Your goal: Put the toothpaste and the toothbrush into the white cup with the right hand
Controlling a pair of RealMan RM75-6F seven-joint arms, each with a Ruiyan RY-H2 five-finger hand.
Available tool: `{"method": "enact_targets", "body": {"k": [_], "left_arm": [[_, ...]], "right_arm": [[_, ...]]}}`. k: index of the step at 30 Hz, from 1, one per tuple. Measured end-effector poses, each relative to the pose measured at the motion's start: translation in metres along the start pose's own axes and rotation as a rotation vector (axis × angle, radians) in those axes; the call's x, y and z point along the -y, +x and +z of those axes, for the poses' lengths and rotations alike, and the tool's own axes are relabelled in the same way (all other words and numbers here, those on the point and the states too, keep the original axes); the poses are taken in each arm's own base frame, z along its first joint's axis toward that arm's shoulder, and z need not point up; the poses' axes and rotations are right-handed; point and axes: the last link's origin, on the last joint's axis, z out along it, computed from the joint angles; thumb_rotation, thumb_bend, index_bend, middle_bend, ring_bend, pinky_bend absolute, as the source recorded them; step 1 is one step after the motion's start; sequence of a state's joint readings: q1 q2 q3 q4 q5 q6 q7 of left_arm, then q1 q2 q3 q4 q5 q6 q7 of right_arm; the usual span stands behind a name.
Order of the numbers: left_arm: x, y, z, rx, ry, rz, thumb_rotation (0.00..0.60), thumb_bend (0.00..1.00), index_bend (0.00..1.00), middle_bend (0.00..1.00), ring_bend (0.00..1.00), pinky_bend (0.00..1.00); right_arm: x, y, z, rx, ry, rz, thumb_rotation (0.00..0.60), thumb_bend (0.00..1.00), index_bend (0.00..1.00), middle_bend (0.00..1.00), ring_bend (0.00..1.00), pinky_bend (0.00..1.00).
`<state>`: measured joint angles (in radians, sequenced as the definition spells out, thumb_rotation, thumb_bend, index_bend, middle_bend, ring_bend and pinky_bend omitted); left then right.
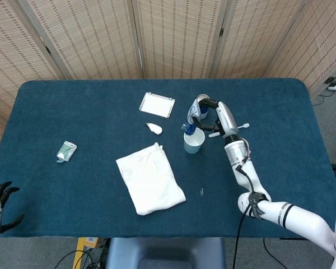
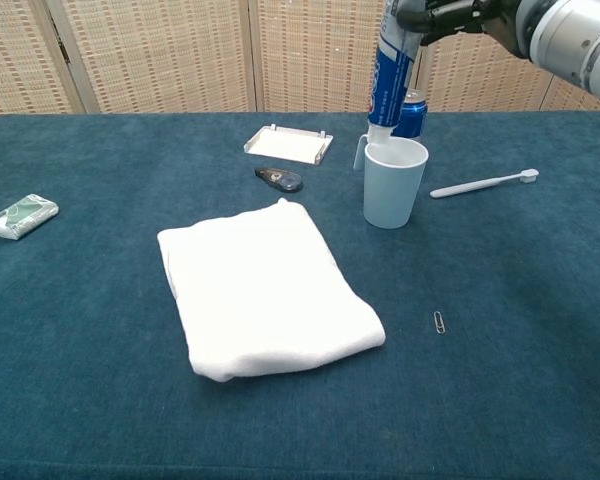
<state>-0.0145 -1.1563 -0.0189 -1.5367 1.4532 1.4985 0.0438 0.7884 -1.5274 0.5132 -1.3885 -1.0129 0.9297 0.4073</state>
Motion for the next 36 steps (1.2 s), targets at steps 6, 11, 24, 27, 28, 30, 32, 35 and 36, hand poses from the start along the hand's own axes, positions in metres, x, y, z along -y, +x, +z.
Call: {"method": "enact_targets", "body": {"k": [6,11,24,27,28,30,32,35,36], "left_arm": [[-0.001,0.000,0.001,0.001,-0.001,0.000,0.600,0.27,0.27,0.17,0.15,0.18],[-0.001,-0.002,0.000,0.007,0.001,0.000,0.600,0.27,0.27,0.17,0.15,0.18],[0.000,-0.005,-0.002,0.020,0.009,0.000,0.600,0.27,0.27,0.17,0.15,0.18],[0.001,-0.005,-0.002,0.020,0.012,0.000,0.600,0.27,0.27,0.17,0.15,0.18],[0.001,-0.005,-0.002,0.021,0.013,0.001,0.600,0.27,0.27,0.17,0.15,0.18],[0.001,-0.005,-0.002,0.023,0.013,0.002,0.600,0.27,0.27,0.17,0.15,0.18],[0.001,-0.006,-0.003,0.024,0.012,0.001,0.600,0.27,0.27,0.17,0.15,0.18],[0.001,-0.006,-0.003,0.023,0.013,0.001,0.600,0.27,0.27,0.17,0.15,0.18],[0.000,-0.006,-0.003,0.024,0.012,0.002,0.600,0.27,0.27,0.17,0.15,0.18]], "right_arm": [[-0.006,-0.001,0.002,0.002,-0.019,-0.008,0.600,0.40,0.84,0.51,0.30,0.29],[-0.013,-0.005,0.003,0.019,-0.041,-0.021,0.600,0.39,0.84,0.51,0.30,0.29],[-0.033,-0.019,0.004,0.056,-0.052,-0.116,0.600,0.37,0.84,0.49,0.30,0.28],[-0.040,-0.023,0.004,0.064,-0.048,-0.132,0.600,0.36,0.84,0.48,0.29,0.27],[-0.041,-0.024,0.004,0.066,-0.047,-0.134,0.600,0.36,0.84,0.47,0.29,0.26],[-0.045,-0.027,0.004,0.069,-0.045,-0.134,0.600,0.34,0.83,0.47,0.28,0.25],[-0.048,-0.029,0.004,0.072,-0.044,-0.131,0.600,0.33,0.82,0.46,0.27,0.24],[-0.054,-0.032,0.003,0.077,-0.045,-0.128,0.600,0.30,0.79,0.44,0.25,0.24],[-0.056,-0.034,0.003,0.079,-0.046,-0.124,0.600,0.30,0.78,0.44,0.25,0.23]]}}
